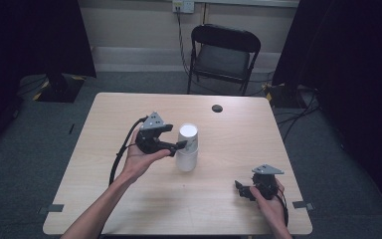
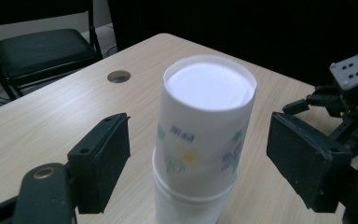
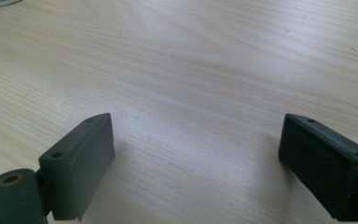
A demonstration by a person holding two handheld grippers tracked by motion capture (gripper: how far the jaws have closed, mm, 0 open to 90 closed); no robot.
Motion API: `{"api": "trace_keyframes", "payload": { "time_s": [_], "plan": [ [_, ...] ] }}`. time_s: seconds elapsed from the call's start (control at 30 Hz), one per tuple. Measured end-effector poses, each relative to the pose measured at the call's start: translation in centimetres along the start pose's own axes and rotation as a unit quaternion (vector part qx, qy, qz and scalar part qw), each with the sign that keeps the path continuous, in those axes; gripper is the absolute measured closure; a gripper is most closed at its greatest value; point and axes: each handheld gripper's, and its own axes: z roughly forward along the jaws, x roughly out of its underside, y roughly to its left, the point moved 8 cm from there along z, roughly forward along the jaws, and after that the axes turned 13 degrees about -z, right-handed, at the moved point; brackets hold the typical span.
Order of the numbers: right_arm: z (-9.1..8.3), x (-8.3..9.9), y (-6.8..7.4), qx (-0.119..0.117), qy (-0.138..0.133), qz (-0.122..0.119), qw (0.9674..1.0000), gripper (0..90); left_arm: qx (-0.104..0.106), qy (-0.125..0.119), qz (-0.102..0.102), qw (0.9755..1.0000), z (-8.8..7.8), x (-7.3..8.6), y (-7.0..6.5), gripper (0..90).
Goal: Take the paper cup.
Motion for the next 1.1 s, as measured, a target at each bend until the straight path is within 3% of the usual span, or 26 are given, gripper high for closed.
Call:
{"api": "trace_keyframes", "payload": {
  "time_s": [0.2,0.37,0.53,0.83,1.0,1.1],
  "plan": [
    [0.0,0.0,0.0,0.000,0.000,0.000,1.0000,9.8,0.007,0.004,0.014,0.9999,1.1,-0.7,-0.6,20.0],
    [0.0,0.0,0.0,0.000,0.000,0.000,1.0000,9.9,0.021,0.015,0.010,0.9996,2.6,-0.3,-0.4,18.6],
    [0.0,0.0,0.0,0.000,0.000,0.000,1.0000,9.8,0.015,0.030,0.016,0.9993,3.7,0.5,-0.4,19.3],
    [0.0,0.0,0.0,0.000,0.000,0.000,1.0000,9.8,0.003,0.042,0.026,0.9988,4.2,0.7,-0.1,23.4],
    [0.0,0.0,0.0,0.000,0.000,0.000,1.0000,9.8,0.006,0.042,0.016,0.9990,4.6,0.8,0.3,23.3],
    [0.0,0.0,0.0,0.000,0.000,0.000,1.0000,9.8,-0.003,0.058,0.026,0.9980,4.9,1.1,-0.1,23.4]
  ]
}}
